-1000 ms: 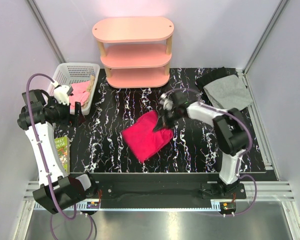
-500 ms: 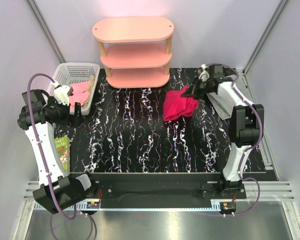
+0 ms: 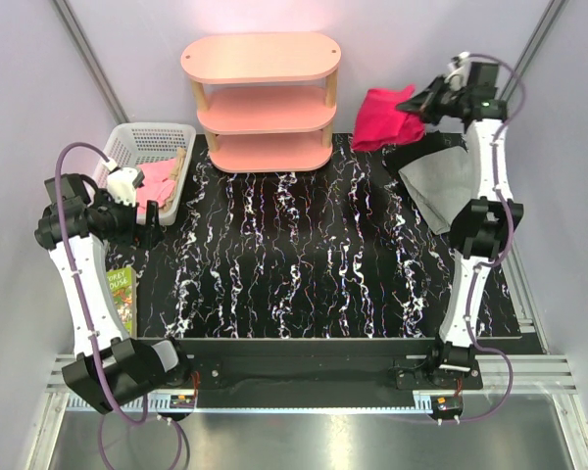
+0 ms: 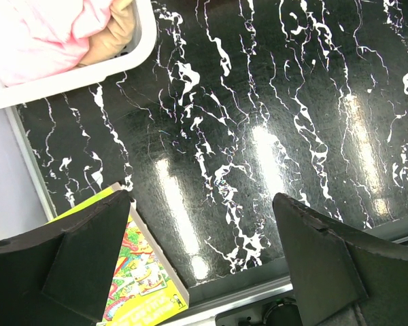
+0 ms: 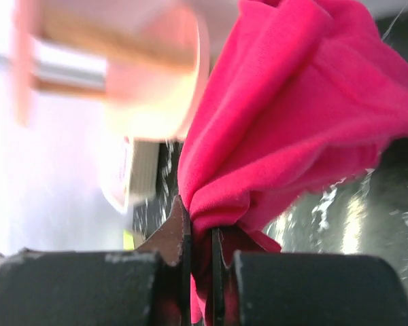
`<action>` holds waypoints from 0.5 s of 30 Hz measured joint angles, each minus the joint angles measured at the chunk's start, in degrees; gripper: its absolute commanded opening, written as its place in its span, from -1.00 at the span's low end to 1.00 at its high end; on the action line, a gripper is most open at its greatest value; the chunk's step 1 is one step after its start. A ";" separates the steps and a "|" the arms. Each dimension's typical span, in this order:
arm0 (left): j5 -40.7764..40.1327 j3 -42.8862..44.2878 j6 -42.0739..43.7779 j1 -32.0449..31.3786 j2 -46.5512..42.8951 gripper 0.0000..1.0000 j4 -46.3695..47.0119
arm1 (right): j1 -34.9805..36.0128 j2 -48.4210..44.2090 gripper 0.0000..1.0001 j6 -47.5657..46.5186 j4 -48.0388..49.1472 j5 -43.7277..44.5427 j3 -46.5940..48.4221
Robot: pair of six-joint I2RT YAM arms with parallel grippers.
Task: Fold and stack the t-shirts
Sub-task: Neatly place the folded tshirt to the corner
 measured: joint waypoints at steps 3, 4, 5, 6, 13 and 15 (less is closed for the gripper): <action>0.02 0.00 0.00 0.00 1.20 0.83 0.02 | -4.24 0.98 -1.00 1.75 -1.57 0.11 6.01; 0.02 0.00 0.00 0.00 1.46 0.84 0.04 | -5.70 0.98 -1.00 2.12 -1.86 0.17 6.64; 0.02 0.00 0.00 0.00 1.64 0.84 0.02 | -6.80 0.98 -1.00 2.34 -2.01 0.39 6.80; 0.02 0.00 0.02 0.04 1.77 0.84 0.02 | -8.46 0.98 -1.00 2.54 -2.62 0.81 6.75; 0.04 0.00 0.02 0.07 1.79 0.83 0.02 | -11.93 1.27 -1.00 1.33 -6.16 5.20 0.46; 0.04 0.00 0.02 0.07 1.79 0.84 0.02 | -11.63 1.27 -1.00 0.85 -7.43 6.99 -3.13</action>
